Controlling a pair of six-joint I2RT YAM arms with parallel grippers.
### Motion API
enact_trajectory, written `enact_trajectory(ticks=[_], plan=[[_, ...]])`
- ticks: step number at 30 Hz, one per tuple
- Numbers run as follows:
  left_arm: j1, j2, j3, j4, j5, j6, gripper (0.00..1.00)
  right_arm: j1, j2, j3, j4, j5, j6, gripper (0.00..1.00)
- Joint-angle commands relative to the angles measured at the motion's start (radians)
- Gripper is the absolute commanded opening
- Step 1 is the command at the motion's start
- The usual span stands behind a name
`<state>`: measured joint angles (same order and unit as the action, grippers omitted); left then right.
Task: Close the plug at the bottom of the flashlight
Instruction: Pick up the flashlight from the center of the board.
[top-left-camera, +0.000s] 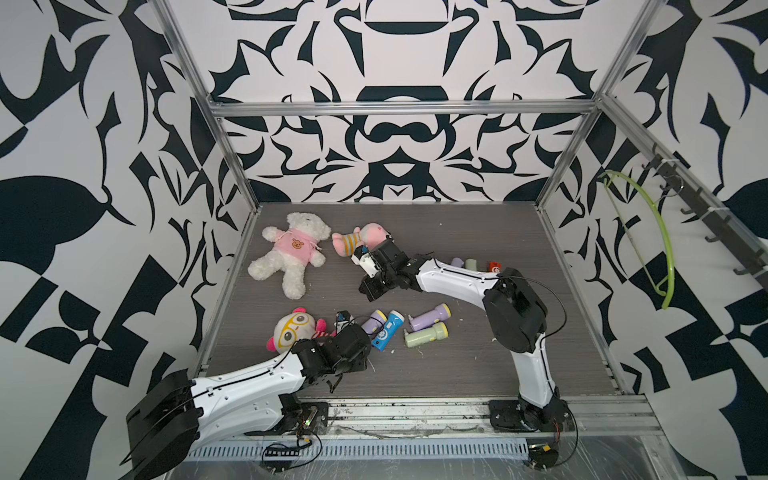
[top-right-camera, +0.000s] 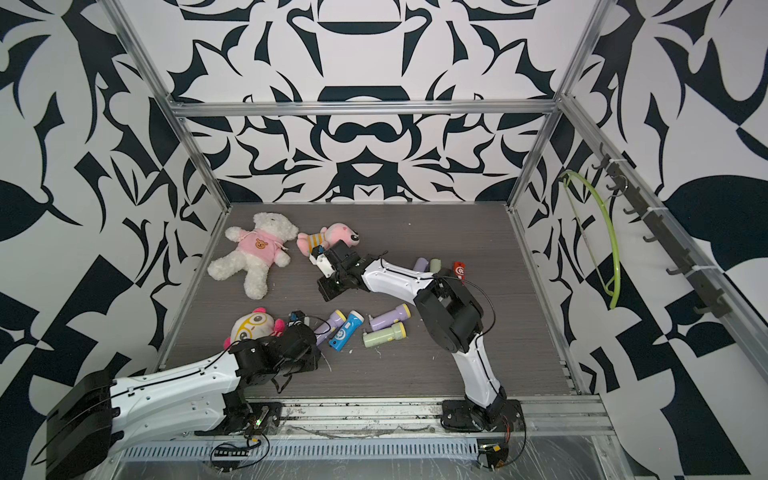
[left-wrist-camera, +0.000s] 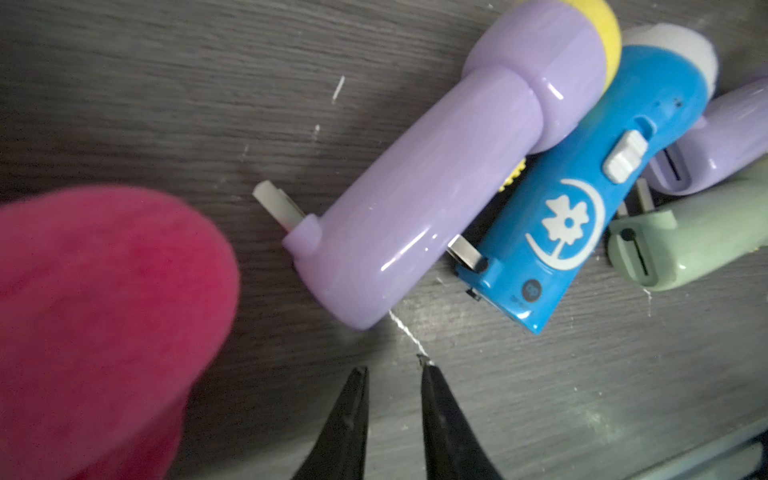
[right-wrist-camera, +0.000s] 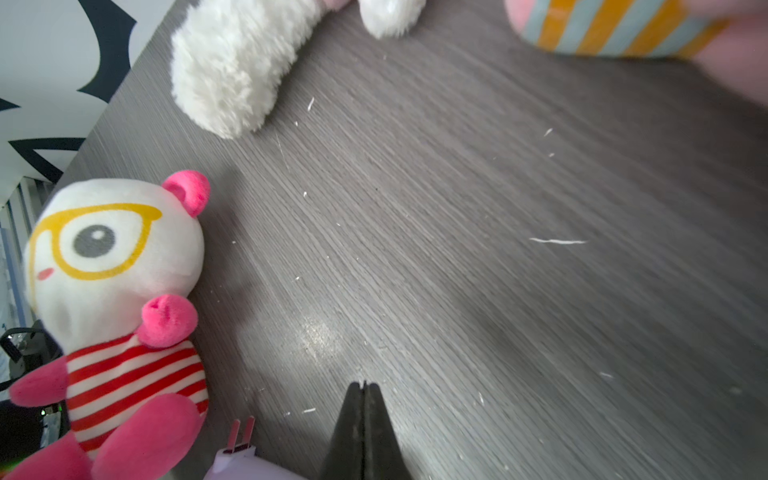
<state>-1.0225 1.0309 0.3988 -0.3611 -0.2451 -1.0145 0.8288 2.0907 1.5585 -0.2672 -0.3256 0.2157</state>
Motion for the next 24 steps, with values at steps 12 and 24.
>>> enact_trajectory(ticks=[12, 24], plan=[[0.038, 0.269, 0.115, 0.069, -0.113, 0.04, 0.25, -0.032, 0.017, 0.002, 0.029, -0.067, 0.013, 0.03], [0.213, 0.419, 0.233, 0.11, -0.05, 0.194, 0.27, -0.083, 0.045, -0.032, 0.053, -0.122, 0.018, 0.02]])
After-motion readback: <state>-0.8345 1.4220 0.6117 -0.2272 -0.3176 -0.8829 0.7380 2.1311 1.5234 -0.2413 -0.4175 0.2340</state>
